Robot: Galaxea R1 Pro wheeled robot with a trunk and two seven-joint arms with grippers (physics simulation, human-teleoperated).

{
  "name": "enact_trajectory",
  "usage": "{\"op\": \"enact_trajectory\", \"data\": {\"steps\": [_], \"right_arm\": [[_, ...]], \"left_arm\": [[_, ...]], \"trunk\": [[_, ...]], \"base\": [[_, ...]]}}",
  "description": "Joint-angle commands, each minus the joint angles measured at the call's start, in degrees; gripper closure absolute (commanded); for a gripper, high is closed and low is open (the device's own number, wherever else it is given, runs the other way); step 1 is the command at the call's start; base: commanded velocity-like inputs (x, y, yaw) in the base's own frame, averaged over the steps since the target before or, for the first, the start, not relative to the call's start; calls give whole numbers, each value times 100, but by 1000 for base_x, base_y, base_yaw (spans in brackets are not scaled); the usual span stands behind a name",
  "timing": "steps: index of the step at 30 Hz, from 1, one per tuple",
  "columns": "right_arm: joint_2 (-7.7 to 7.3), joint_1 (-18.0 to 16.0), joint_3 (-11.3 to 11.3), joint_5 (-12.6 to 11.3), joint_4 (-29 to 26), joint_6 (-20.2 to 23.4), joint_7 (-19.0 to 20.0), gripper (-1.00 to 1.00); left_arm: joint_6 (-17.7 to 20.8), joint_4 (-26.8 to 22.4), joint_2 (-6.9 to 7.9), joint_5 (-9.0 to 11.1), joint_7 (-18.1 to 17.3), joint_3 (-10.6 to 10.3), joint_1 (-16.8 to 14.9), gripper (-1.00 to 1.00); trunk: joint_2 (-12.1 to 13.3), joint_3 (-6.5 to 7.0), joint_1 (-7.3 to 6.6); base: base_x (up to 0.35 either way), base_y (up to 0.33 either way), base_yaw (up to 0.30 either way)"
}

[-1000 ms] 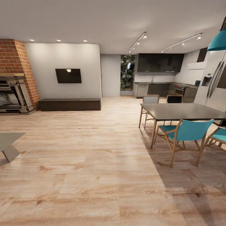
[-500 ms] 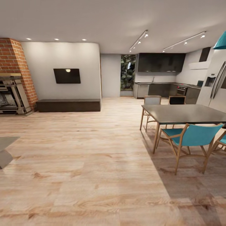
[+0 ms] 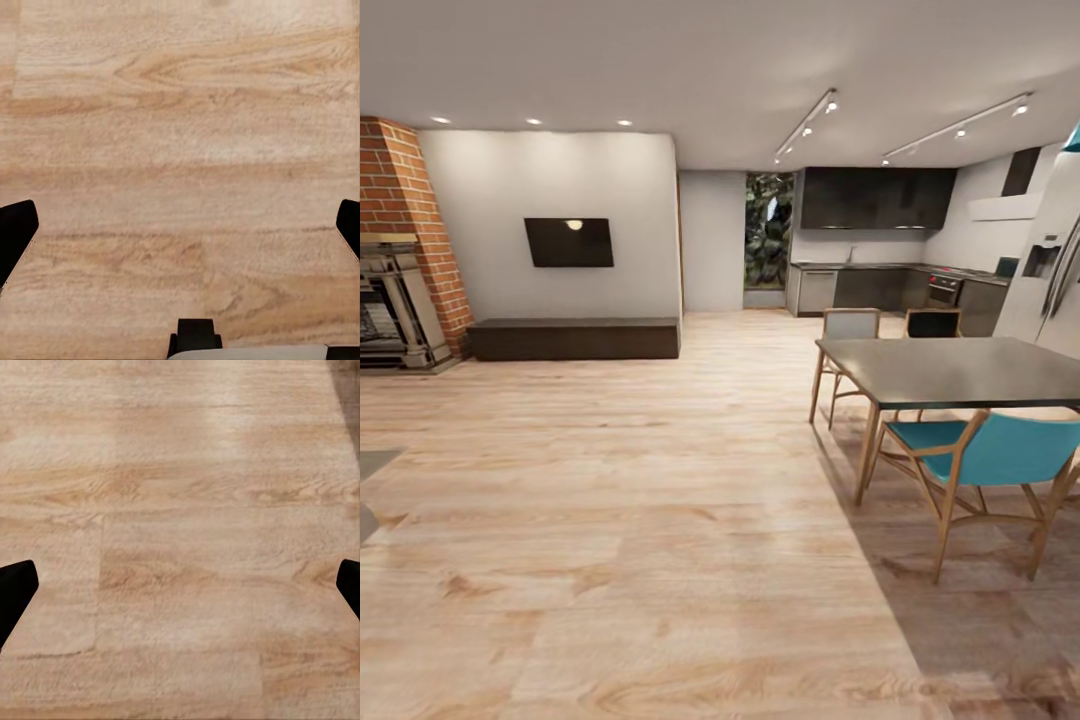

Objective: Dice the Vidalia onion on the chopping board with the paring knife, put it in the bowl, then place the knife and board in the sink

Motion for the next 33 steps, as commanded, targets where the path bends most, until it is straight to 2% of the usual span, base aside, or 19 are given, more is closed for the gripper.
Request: {"op": "enact_trajectory", "data": {"steps": [1, 33], "right_arm": [[0, -4, 2, 0, 4, -18, -1, -100], [0, -3, 3, 0, 4, -14, 0, -100]], "left_arm": [[-11, -3, 0, 2, 0, 3, 0, -100], [-11, -3, 0, 4, 0, 7, 0, -100]], "trunk": [[-2, -5, 3], [-2, -5, 3]], "base": [[323, 0, 0], [323, 0, 0]]}}
